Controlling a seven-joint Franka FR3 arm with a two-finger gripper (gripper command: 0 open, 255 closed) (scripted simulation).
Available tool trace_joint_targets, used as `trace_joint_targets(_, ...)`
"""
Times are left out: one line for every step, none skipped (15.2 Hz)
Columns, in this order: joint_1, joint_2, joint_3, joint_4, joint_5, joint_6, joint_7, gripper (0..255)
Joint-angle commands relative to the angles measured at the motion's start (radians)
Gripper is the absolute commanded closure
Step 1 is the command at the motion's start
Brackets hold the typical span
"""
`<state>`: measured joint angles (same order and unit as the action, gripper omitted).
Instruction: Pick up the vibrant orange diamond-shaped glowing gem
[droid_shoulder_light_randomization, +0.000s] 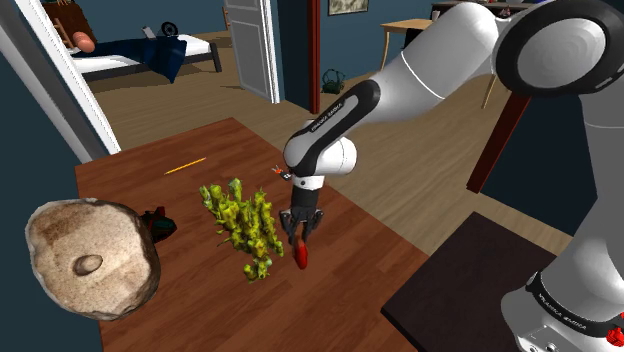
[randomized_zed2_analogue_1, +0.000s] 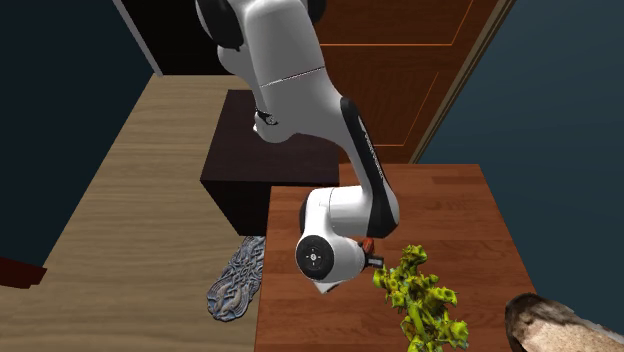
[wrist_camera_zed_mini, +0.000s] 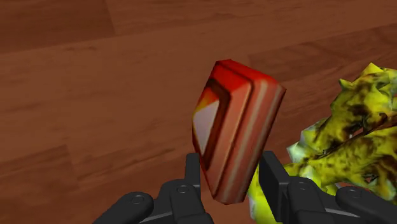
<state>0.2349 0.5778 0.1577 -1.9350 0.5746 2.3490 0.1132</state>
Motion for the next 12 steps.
trace_joint_targets(0.0,-0.019,-0.003,-0.004,-0.005,-0.015,0.01,255)
trace_joint_targets(0.0,-0.029,-0.003,-0.006,-0.007,-0.024,0.015,255)
trace_joint_targets(0.0,-0.04,-0.004,-0.007,-0.009,-0.032,0.02,255)
trace_joint_targets(0.0,-0.051,-0.005,-0.009,-0.011,-0.04,0.025,255)
trace_joint_targets(0.0,-0.061,-0.006,-0.01,-0.014,-0.048,0.03,255)
trace_joint_targets(0.0,-0.071,-0.006,-0.011,-0.016,-0.057,0.035,255)
trace_joint_targets(0.0,-0.082,-0.007,-0.012,-0.018,-0.065,0.04,255)
trace_joint_targets(0.0,-0.092,-0.008,-0.013,-0.02,-0.074,0.045,255)
trace_joint_targets(0.0,-0.102,-0.009,-0.013,-0.022,-0.083,0.05,255)
trace_joint_targets(0.0,-0.111,-0.009,-0.013,-0.025,-0.091,0.055,255)
trace_joint_targets(0.0,-0.113,-0.009,-0.013,-0.025,-0.093,0.056,255)
trace_joint_targets(0.0,-0.113,-0.009,-0.013,-0.025,-0.093,0.056,255)
